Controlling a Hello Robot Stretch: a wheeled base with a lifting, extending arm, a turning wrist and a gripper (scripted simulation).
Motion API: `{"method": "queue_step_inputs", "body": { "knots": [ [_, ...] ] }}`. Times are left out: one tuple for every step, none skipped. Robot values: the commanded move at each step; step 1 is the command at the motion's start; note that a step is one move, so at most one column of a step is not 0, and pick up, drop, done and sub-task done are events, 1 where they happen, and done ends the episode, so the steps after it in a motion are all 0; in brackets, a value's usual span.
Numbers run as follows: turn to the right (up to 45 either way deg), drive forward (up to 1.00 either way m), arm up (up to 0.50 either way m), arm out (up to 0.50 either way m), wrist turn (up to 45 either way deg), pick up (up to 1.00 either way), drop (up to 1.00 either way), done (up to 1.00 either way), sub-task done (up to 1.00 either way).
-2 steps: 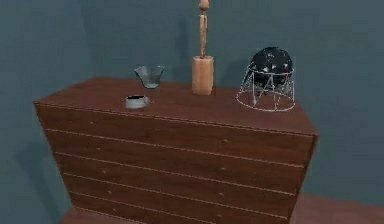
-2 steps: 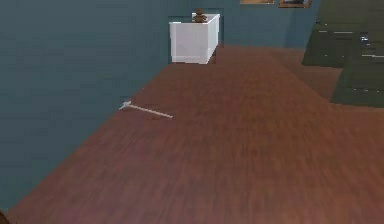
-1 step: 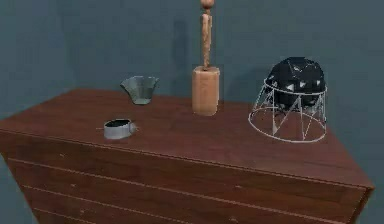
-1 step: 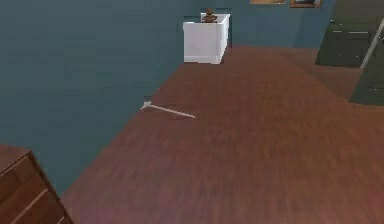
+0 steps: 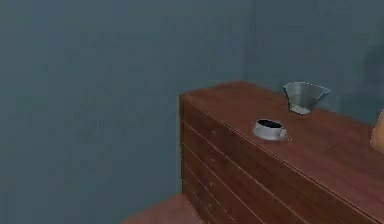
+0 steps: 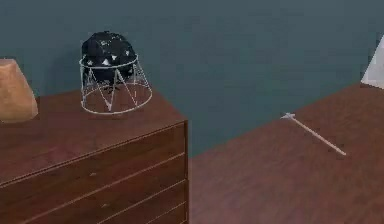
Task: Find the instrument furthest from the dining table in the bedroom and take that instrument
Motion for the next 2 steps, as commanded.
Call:
{"method": "queue_step_inputs", "body": {
  "knots": [
    [-45.0, 0.0, 0.0, 0.0, 0.0, 0.0, 0.0, 0.0, 0.0],
    [-24.0, 0.0, 0.0, 0.0, 0.0, 0.0, 0.0, 0.0, 0.0]
  ]
}}
